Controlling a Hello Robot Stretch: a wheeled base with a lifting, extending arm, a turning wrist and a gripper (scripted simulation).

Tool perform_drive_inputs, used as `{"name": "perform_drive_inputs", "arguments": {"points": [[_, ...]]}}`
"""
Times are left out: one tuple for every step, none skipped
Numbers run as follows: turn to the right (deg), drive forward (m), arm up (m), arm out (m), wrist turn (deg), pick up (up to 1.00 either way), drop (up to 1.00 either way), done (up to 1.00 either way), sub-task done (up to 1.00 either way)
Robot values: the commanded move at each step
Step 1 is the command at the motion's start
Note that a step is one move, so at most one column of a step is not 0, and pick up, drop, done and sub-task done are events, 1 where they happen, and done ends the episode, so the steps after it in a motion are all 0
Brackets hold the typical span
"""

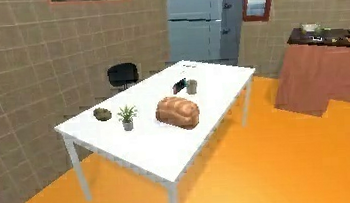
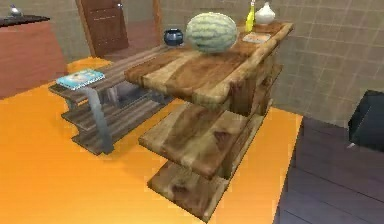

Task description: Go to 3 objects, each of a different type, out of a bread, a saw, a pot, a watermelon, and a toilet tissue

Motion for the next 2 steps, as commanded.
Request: {"name": "perform_drive_inputs", "arguments": {"points": [[0.0, 0.00, 0.00, 0.00, 0.0, 0.00, 0.00, 0.00, 1.00], [45.0, 0.00, 0.00, 0.00, 0.0, 0.00, 0.00, 0.00, 0.00]]}}
